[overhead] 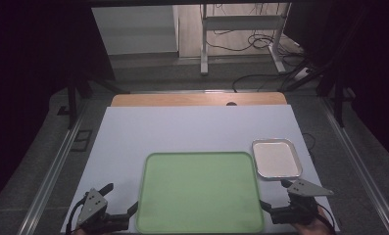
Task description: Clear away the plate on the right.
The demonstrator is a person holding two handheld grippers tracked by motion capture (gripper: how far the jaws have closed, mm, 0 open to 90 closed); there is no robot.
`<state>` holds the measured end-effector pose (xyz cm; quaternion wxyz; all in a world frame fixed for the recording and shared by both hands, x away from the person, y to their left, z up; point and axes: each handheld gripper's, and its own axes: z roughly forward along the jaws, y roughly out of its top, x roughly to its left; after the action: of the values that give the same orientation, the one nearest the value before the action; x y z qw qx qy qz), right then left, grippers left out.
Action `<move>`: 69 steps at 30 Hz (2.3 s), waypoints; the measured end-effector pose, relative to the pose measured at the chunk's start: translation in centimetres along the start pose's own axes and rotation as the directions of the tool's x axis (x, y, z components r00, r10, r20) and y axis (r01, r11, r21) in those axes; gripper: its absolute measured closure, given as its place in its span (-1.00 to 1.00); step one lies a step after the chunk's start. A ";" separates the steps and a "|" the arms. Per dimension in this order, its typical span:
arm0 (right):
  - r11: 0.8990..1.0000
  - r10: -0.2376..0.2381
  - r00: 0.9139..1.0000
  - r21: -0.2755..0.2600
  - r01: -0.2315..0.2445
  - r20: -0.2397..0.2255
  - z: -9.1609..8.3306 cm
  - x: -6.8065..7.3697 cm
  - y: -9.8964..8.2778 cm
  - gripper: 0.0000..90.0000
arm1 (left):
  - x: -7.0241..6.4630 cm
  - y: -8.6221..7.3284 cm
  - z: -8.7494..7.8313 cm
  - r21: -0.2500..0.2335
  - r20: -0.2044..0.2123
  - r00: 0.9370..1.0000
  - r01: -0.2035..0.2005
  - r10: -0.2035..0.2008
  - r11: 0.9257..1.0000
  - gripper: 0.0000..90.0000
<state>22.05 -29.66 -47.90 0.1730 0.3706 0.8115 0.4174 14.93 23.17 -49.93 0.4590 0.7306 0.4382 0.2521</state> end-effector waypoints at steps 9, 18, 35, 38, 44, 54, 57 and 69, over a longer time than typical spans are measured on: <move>0.998 0.019 0.999 0.058 -0.018 -0.026 0.6 -0.1 -0.3 -1.00 | -0.3 0.1 0.2 0.015 0.007 0.999 -0.043 0.043 0.999 -0.98; 0.997 0.027 0.999 0.071 -0.025 -0.033 0.7 -0.2 -0.2 -1.00 | 0.0 0.0 0.2 0.017 0.021 1.000 -0.015 0.015 1.000 -0.97; 0.997 0.041 0.999 0.072 -0.039 -0.027 0.8 -0.4 0.0 -1.00 | 0.0 0.0 0.3 0.026 0.027 0.999 -0.020 0.020 0.999 -0.95; 0.997 0.043 0.999 0.063 -0.041 -0.016 0.7 -0.6 0.1 -1.00 | 0.0 0.0 0.3 0.026 0.030 0.999 -0.020 0.019 0.999 -0.95; 0.998 0.042 0.999 0.042 -0.042 0.000 0.7 -1.0 0.2 -1.00 | 0.0 0.0 0.3 0.028 0.029 0.999 -0.020 0.019 0.999 -0.94; 0.998 0.049 0.999 0.029 -0.050 0.010 1.1 -1.6 0.3 -1.00 | 0.1 0.1 0.3 0.028 0.034 0.999 -0.012 0.011 1.000 -0.94; 0.998 0.048 0.999 0.027 -0.049 0.019 1.2 -1.8 0.4 -1.00 | 0.1 0.1 0.3 0.030 0.034 0.999 -0.014 0.013 0.999 -0.94; 0.999 0.051 0.997 -0.013 -0.050 0.055 1.6 -2.9 0.7 -1.00 | 0.1 0.0 0.3 0.030 0.032 0.999 -0.012 0.012 0.999 -0.94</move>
<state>25.29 -30.68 -48.37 0.1870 0.4014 0.7942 0.4160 15.18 23.10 -50.03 0.4533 0.7440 0.4301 0.2364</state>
